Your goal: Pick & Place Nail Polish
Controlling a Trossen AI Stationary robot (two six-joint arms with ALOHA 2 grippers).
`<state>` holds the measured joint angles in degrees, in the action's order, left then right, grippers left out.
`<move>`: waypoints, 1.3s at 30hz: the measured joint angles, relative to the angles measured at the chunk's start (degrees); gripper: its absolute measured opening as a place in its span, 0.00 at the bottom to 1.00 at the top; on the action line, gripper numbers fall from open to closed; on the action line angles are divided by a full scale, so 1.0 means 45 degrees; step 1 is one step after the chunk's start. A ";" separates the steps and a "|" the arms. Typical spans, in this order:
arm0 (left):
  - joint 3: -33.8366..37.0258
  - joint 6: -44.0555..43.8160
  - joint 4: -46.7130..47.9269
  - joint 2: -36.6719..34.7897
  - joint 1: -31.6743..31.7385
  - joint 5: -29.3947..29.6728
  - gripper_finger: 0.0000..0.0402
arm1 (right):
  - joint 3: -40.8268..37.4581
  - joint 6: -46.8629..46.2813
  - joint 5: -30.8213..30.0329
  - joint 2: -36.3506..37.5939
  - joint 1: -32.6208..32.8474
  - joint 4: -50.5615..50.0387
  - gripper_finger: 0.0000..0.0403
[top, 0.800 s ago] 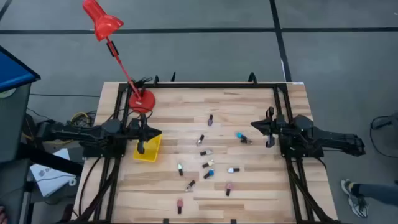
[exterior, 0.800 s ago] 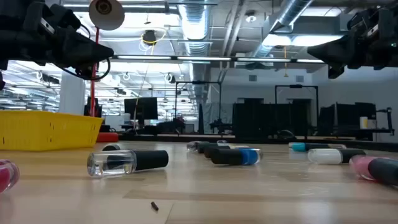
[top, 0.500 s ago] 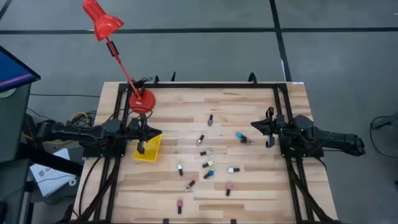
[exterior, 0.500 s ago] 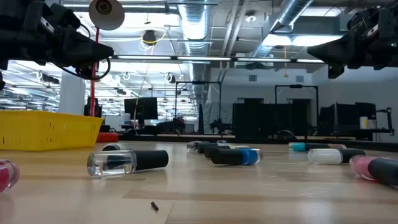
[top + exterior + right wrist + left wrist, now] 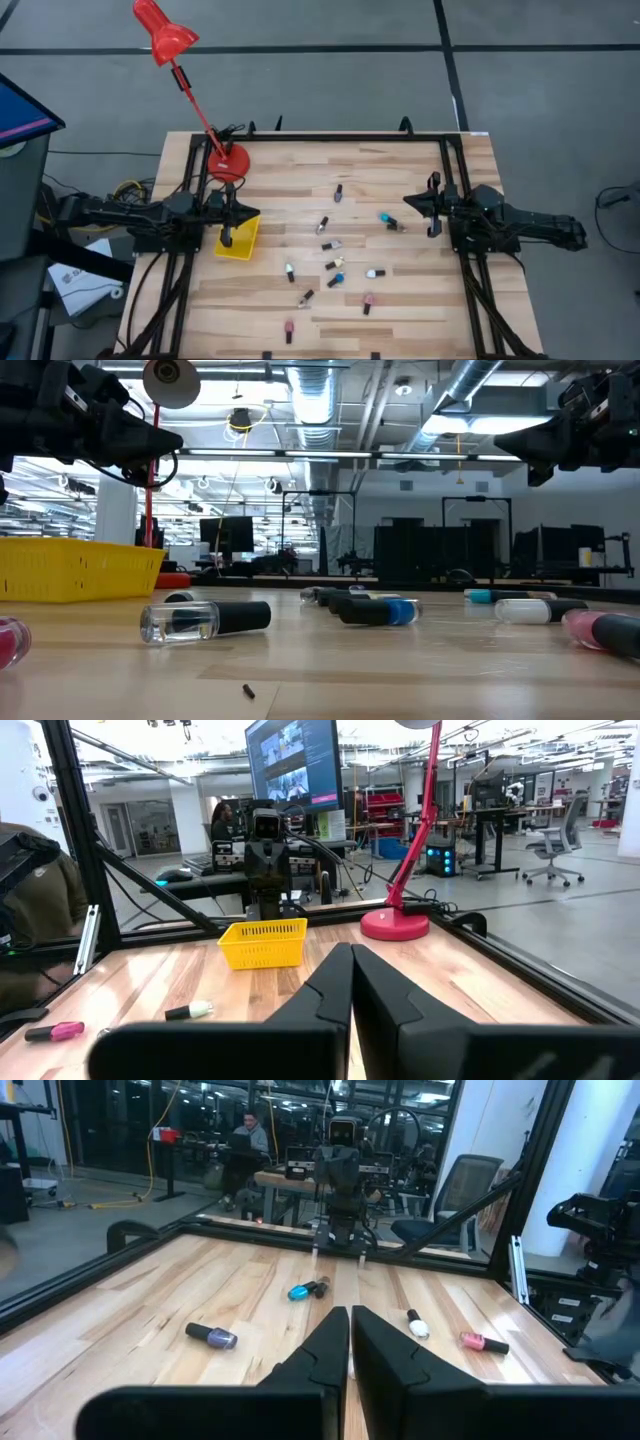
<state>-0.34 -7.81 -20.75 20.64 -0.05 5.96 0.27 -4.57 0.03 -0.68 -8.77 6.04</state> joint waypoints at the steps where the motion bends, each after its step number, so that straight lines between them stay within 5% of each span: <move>1: 0.0000 0.0000 -0.0005 -0.0004 0.0000 -0.0005 0.03 | 0.0000 0.0004 0.0000 0.0000 0.0004 -0.0004 0.00; 39: 0.0000 -0.0005 -0.0553 0.0001 0.0000 -0.0005 0.03 | 0.0002 0.0001 0.0001 0.0001 0.0001 -0.0001 0.00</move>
<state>-0.34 -7.84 -23.24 20.64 -0.05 5.93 0.28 -4.57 0.04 -0.68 -8.76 6.04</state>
